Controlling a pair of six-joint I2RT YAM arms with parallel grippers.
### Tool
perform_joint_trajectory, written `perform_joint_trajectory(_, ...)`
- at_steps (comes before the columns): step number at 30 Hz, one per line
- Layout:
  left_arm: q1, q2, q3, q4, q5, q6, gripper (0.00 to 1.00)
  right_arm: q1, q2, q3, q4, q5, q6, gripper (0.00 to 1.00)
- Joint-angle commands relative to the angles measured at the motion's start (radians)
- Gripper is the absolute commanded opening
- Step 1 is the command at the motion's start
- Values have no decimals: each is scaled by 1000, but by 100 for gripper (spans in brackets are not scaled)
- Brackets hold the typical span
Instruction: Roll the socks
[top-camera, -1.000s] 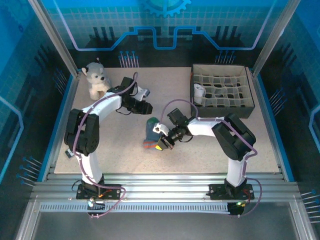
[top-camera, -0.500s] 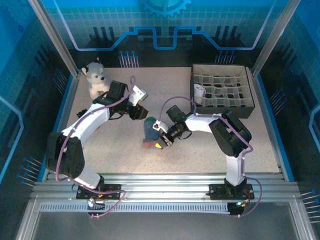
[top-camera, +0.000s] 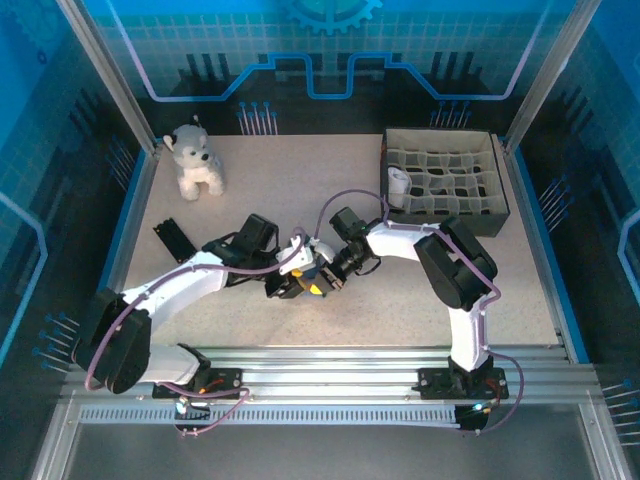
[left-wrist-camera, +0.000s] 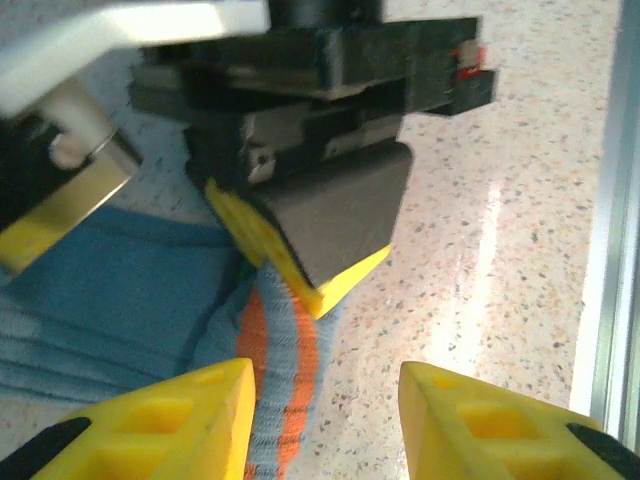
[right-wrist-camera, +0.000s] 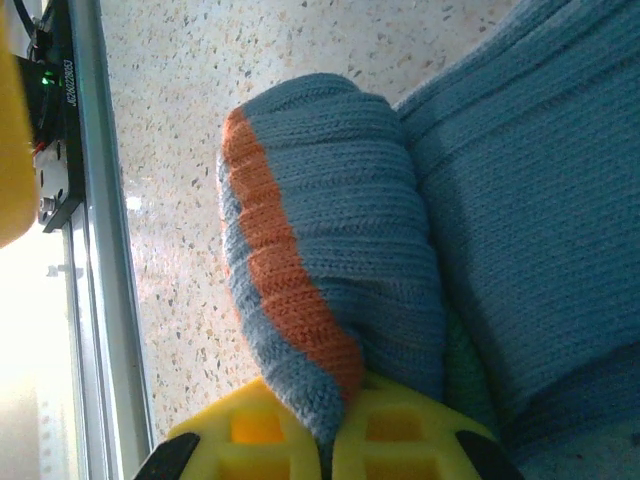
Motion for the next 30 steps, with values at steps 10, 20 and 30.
perform_joint_trajectory(10,7,-10,-6,44,-175,-829,39,-45,79,26,-129,121,13,0)
perform_joint_trajectory(20,16,-31,-123,140,-145,-1057,43,-47,103,68,-163,117,22,6)
perform_joint_trajectory(30,32,118,-94,225,-84,-1091,44,-46,111,85,-177,108,26,9)
